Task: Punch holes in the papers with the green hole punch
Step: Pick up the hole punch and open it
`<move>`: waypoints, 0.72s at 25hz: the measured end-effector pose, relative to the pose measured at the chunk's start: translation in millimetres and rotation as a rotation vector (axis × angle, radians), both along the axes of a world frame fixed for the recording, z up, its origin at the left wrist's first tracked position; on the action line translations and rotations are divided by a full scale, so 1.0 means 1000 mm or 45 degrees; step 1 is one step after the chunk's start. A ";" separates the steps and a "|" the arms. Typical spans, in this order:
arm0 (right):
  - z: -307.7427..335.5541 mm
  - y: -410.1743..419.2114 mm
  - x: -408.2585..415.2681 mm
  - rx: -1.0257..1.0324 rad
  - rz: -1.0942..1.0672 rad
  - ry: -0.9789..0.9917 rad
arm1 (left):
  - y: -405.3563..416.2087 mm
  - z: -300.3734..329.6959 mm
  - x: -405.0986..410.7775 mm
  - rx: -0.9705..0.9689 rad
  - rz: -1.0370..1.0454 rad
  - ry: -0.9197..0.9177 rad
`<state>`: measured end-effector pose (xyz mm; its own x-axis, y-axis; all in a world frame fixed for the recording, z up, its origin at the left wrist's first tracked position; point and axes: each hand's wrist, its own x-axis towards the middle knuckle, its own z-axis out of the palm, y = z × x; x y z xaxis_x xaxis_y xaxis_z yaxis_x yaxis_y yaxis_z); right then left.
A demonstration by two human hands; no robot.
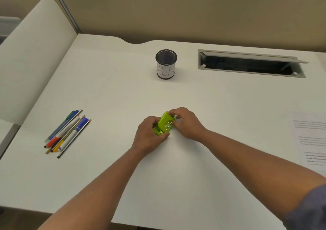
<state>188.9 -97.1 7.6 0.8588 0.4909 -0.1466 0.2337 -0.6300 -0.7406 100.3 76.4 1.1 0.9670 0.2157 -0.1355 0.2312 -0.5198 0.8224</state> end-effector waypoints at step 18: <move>0.014 -0.135 0.142 -0.089 -0.638 -0.247 | -0.127 0.027 0.240 0.268 -0.551 -0.103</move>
<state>330.4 -232.5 22.1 0.9998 0.0090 0.0202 0.0202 -0.7456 -0.6660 340.5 -50.6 28.4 0.9796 -0.1940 -0.0526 -0.1034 -0.7108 0.6958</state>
